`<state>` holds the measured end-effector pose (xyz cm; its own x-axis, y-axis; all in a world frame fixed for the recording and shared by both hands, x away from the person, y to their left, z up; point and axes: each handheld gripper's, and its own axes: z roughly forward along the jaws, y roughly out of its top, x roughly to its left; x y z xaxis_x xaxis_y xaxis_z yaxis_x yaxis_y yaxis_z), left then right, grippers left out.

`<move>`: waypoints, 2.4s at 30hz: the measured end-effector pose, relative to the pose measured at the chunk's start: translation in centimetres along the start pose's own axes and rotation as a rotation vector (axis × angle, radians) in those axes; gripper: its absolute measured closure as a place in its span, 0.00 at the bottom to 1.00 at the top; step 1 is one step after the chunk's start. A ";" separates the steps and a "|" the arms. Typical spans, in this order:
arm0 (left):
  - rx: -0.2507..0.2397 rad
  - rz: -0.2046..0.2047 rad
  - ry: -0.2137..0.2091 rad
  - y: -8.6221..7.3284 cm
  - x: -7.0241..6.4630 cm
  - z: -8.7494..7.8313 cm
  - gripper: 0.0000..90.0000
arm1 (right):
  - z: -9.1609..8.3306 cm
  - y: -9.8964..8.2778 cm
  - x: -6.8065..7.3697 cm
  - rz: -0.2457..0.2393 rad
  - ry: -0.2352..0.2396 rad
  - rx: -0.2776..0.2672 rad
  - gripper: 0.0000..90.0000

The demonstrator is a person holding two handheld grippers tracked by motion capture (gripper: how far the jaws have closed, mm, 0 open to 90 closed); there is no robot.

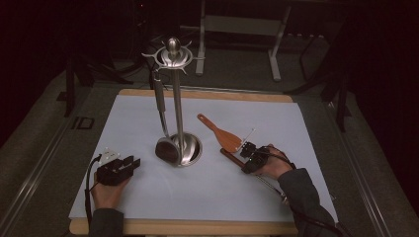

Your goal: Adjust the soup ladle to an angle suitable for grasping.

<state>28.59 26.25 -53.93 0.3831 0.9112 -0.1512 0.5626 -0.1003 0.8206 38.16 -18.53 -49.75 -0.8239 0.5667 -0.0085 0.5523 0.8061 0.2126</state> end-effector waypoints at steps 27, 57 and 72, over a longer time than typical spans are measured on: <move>-0.002 0.027 0.021 -0.2 -0.5 0.1 0.67 | -2.1 -0.4 0.3 0.013 0.029 -0.118 0.82; 0.009 0.054 0.031 -0.2 -0.7 0.2 0.66 | -6.3 0.8 2.4 -0.037 0.054 -0.381 0.82; 0.008 0.055 0.031 -0.2 -0.8 0.2 0.66 | -7.4 1.3 2.9 -0.026 0.067 -0.469 0.82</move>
<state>28.33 25.47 -54.07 0.3905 0.9163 -0.0889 0.5472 -0.1533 0.8229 35.55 -17.13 -42.26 -0.8517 0.5224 0.0401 0.4269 0.6475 0.6313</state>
